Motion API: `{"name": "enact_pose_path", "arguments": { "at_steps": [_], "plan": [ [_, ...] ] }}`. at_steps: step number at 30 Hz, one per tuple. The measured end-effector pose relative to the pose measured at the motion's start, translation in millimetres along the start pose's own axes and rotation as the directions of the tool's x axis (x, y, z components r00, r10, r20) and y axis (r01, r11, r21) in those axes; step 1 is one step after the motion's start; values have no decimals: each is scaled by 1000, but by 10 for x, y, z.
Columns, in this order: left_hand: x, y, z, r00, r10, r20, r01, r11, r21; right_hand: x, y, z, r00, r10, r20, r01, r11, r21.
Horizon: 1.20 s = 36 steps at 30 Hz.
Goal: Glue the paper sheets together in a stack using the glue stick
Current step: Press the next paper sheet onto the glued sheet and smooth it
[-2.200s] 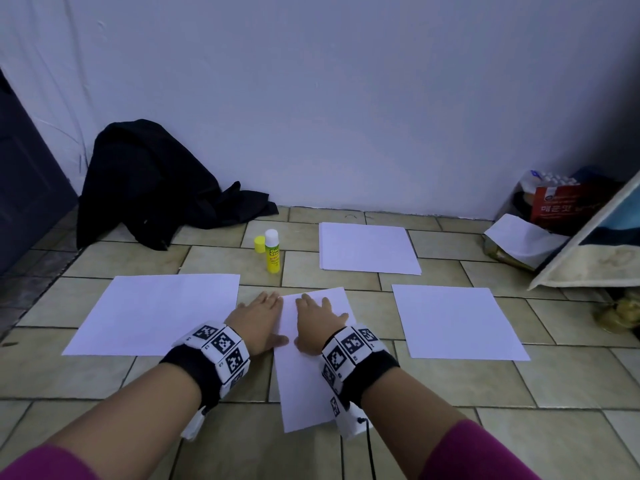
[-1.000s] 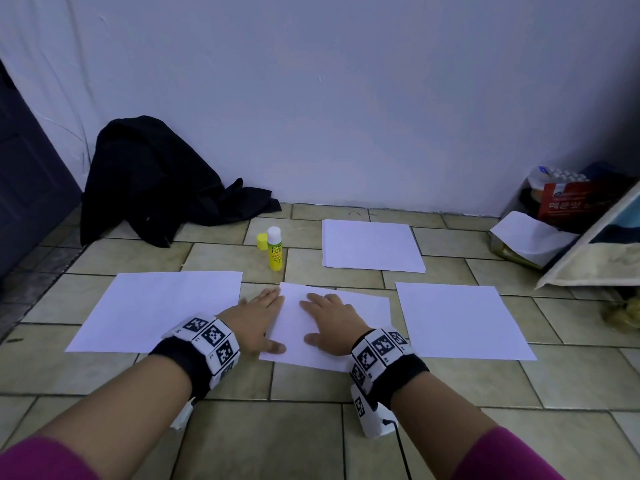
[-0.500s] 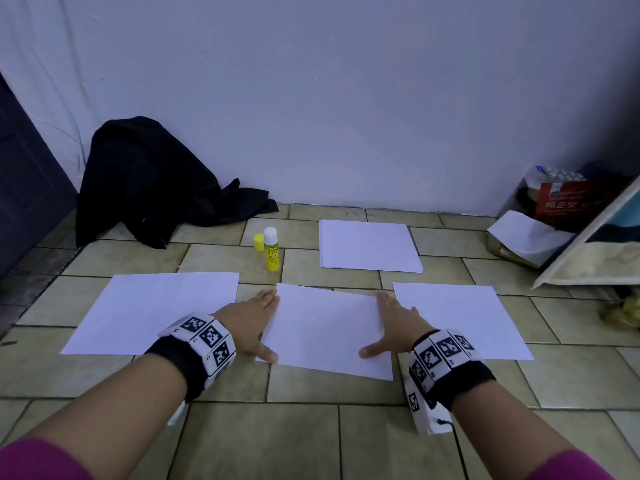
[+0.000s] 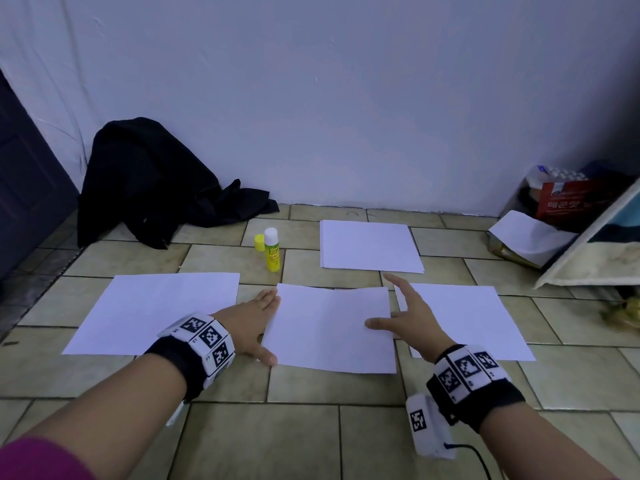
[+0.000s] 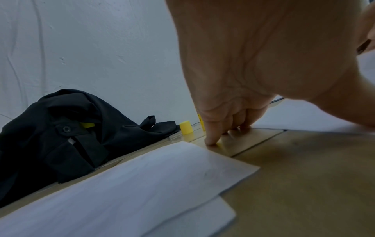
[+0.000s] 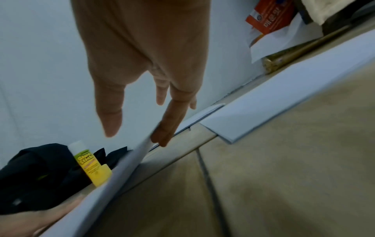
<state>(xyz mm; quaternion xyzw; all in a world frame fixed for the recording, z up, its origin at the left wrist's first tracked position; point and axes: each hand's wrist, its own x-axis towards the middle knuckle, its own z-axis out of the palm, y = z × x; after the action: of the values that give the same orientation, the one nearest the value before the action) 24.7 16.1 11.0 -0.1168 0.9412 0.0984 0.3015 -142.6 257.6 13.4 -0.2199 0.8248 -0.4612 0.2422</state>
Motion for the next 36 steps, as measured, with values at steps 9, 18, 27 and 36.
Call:
{"name": "enact_pose_path", "arguments": {
  "at_steps": [9,18,27,36],
  "plan": [
    [6,48,22,1000,-13,1,13,1000,14,-186,126,33,989,-1,146,7,999,-41],
    [40,68,0,1000,-29,-1,29,999,22,-23,-112,-433,990,-132,-40,130,991,-41],
    [32,224,-139,998,-58,15,58,998,36,690,-173,-770,978,-117,-172,114,993,-29],
    [163,271,-226,995,-95,30,89,983,161,1244,-255,-809,986,27,-167,-74,957,-280]
  ]
}}
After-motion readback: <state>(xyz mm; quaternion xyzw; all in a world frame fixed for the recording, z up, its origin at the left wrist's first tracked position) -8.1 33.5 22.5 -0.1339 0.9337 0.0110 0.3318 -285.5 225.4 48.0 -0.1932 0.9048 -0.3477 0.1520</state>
